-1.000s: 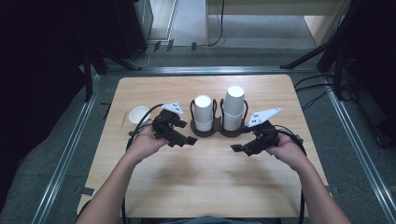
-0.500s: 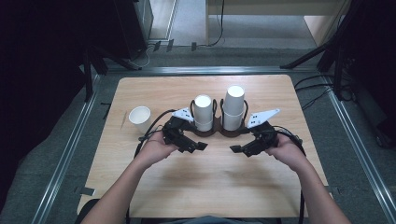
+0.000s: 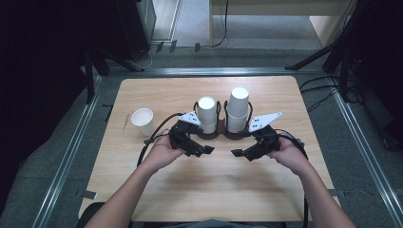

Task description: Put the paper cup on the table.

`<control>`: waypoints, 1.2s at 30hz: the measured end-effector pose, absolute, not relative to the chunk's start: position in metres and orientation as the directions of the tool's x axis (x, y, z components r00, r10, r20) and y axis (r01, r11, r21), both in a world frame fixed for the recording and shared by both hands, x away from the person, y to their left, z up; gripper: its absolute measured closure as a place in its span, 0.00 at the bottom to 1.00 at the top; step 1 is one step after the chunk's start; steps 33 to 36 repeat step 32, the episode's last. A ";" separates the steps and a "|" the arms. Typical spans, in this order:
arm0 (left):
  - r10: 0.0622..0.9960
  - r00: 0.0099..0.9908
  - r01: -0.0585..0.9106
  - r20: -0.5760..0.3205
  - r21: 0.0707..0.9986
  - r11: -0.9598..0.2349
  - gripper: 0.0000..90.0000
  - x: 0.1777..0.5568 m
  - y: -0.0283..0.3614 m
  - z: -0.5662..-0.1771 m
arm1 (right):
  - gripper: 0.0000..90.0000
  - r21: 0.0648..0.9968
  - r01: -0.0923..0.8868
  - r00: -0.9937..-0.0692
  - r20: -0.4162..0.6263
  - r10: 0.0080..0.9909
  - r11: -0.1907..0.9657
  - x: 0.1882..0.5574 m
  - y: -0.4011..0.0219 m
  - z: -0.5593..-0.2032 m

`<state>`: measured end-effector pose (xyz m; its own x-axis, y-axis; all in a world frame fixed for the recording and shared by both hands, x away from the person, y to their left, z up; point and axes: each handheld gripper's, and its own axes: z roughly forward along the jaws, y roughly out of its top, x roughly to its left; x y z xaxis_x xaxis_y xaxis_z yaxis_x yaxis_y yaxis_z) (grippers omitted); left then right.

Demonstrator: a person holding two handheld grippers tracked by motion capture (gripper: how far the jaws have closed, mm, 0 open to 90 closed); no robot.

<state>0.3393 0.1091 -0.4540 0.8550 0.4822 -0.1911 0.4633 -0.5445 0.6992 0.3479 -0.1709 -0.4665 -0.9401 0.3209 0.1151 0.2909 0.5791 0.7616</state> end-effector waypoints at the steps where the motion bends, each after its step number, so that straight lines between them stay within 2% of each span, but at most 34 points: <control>1: 0.482 0.856 0.461 -0.187 0.699 -0.546 0.14 0.339 0.109 -0.454 | 0.26 0.760 0.292 -0.940 0.115 0.322 0.580 0.348 -0.171 -0.467; 36: 0.500 0.853 0.446 -0.150 0.707 -0.548 0.14 0.339 0.110 -0.458 | 0.26 0.764 0.274 -0.941 0.089 0.326 0.583 0.348 -0.173 -0.467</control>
